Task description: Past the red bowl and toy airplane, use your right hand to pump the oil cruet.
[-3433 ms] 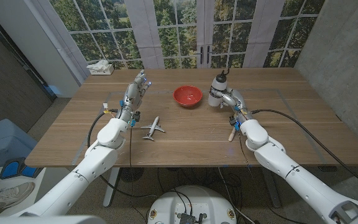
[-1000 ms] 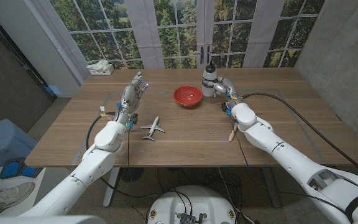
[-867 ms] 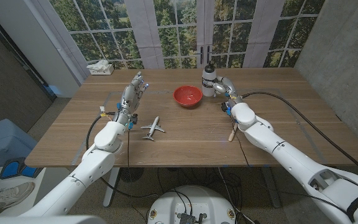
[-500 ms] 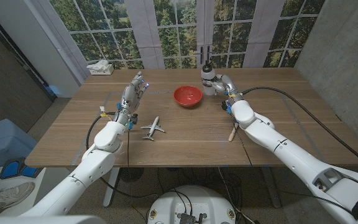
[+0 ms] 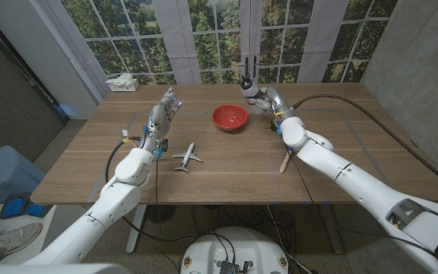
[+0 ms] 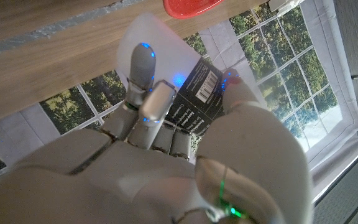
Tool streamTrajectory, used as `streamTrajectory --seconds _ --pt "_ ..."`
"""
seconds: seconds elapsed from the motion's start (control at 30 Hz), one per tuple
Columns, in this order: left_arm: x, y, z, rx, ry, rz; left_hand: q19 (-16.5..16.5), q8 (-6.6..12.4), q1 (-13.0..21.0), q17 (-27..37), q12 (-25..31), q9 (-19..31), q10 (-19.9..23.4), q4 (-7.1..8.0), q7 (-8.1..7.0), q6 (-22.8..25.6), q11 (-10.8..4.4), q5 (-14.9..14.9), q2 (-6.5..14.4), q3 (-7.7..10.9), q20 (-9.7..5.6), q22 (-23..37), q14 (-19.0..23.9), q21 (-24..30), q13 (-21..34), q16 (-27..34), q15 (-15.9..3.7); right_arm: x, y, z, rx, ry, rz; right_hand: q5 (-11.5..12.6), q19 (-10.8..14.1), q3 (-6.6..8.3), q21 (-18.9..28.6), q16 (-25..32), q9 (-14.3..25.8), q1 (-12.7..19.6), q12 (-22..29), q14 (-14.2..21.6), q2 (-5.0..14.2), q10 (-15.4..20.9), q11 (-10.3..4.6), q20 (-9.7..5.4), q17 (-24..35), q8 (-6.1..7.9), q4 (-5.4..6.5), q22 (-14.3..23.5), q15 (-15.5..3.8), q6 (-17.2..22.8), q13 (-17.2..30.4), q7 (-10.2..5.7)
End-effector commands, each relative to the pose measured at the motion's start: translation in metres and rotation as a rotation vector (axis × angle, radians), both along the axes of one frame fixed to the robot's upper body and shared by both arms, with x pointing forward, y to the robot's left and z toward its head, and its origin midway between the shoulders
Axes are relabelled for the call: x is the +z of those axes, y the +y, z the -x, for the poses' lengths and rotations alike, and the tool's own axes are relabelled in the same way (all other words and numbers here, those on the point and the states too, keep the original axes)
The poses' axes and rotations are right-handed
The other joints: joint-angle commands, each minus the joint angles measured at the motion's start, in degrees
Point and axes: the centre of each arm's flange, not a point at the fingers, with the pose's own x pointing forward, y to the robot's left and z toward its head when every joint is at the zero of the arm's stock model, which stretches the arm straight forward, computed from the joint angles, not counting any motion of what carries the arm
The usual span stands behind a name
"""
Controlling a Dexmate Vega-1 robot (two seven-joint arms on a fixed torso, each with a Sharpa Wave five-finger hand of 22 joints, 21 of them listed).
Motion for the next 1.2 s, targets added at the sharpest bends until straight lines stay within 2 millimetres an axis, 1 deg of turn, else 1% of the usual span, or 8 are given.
streamTrajectory --seconds 0.03,0.4,0.83,1.07,1.2 --pt "0.000 0.001 -0.001 -0.001 -0.004 0.004 0.36 0.09 -0.63 -0.06 0.09 0.16 -1.38 -0.47 -0.28 0.03 -0.38 0.09 2.98 0.08 -2.37 0.19 -3.67 -0.09 0.14 0.08 -4.77 0.014 0.011 0.004 -0.119 -0.039 0.149 0.38 0.05 0.64 -0.18 -0.18 0.20 5.14 0.25 -0.34 5.70 5.19 -3.60 -4.76 0.24 0.37 0.11 -0.13 -0.23 4.51 0.09 -3.68" --pt "0.000 0.001 -0.001 -0.002 -0.005 0.005 0.35 0.09 -0.71 -0.02 0.11 0.16 -1.36 -0.54 -0.29 0.03 -0.45 0.08 2.98 0.02 -2.36 0.19 -3.73 -0.10 0.14 0.08 -4.75 0.019 0.017 0.004 -0.242 -0.080 0.268 0.34 -0.06 0.63 -0.12 -0.23 0.20 5.04 0.01 -0.37 5.71 5.66 -3.51 -4.76 0.22 0.41 0.19 -0.17 -0.23 4.65 0.16 -3.81" --pt "0.000 0.000 0.000 -0.002 -0.007 0.004 0.36 0.10 -0.77 0.00 0.11 0.16 -1.36 -0.63 -0.29 0.07 -0.42 0.07 2.95 0.00 -2.41 0.19 -3.70 -0.10 0.14 0.10 -4.78 0.022 0.021 0.007 -0.368 -0.136 0.401 0.31 -0.30 0.43 -0.29 -0.30 0.19 4.61 -0.35 -0.39 5.55 5.79 -3.77 -4.80 0.20 0.44 0.37 -0.56 -0.23 4.74 0.36 -4.03" --pt "0.000 -0.001 0.000 -0.003 -0.006 0.003 0.39 0.11 -0.80 0.01 0.13 0.16 -1.33 -0.65 -0.28 0.11 -0.44 0.08 2.98 0.01 -2.38 0.19 -3.66 -0.09 0.14 0.12 -4.76 0.023 0.027 0.009 -0.434 -0.162 0.497 0.32 -0.38 0.39 -0.39 -0.33 0.18 4.47 -0.58 -0.39 5.55 5.77 -4.04 -4.84 0.20 0.46 0.42 -0.84 -0.23 4.80 0.46 -4.08" --pt "0.000 -0.002 0.001 -0.002 -0.008 0.003 0.41 0.11 -0.84 0.02 0.11 0.16 -1.37 -0.66 -0.27 0.10 -0.43 0.08 2.97 0.01 -2.40 0.19 -3.66 -0.09 0.14 0.12 -4.80 0.022 0.035 0.010 -0.466 -0.171 0.550 0.32 -0.44 0.38 -0.53 -0.35 0.18 4.40 -0.64 -0.40 5.54 5.89 -4.13 -4.87 0.20 0.43 0.44 -1.10 -0.23 4.71 0.49 -4.14"
